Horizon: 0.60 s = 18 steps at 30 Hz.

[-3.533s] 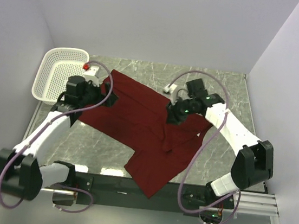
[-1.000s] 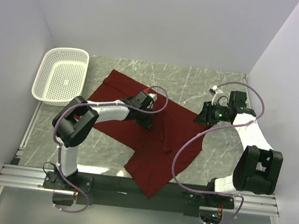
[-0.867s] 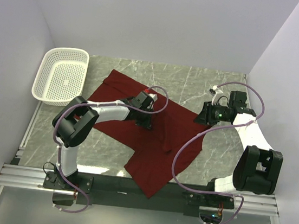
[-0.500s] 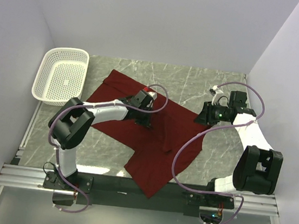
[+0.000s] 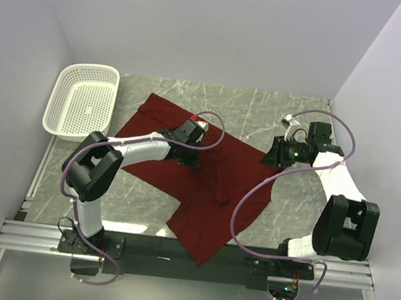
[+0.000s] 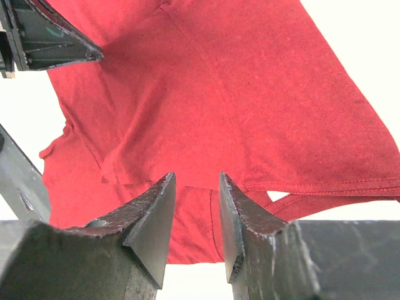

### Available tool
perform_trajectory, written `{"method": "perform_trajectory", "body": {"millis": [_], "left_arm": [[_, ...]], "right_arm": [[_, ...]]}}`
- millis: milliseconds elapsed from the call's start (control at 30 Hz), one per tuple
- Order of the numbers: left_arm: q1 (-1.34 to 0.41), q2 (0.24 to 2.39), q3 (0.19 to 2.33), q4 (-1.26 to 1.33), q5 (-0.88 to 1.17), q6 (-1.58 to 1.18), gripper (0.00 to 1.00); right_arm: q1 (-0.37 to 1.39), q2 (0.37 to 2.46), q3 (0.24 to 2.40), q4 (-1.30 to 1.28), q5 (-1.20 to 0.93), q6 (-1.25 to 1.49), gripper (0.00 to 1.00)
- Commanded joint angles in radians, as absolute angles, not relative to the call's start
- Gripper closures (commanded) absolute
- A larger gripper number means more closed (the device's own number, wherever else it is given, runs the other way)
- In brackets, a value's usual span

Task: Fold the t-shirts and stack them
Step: Fold the tshirt

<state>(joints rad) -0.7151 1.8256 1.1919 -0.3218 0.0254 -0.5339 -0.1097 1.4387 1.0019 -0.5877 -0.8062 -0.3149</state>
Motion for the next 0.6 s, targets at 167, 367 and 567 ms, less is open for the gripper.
{"method": "perform_trajectory", "body": {"millis": [167, 367, 567], "left_arm": [[-0.721, 1.81, 1.253, -0.362, -0.014, -0.492, 0.99], [-0.721, 1.796, 1.247, -0.368, 0.022, -0.486, 0.86], [-0.718, 1.749, 1.232, -0.371, -0.075, -0.476, 0.68]], "right_arm": [[-0.115, 1.413, 1.005, -0.58, -0.827, -0.327, 0.59], [-0.115, 1.417, 1.006, -0.578, -0.821, -0.327, 0.59], [-0.115, 1.411, 1.002, -0.56, -0.785, -0.311, 0.58]]}}
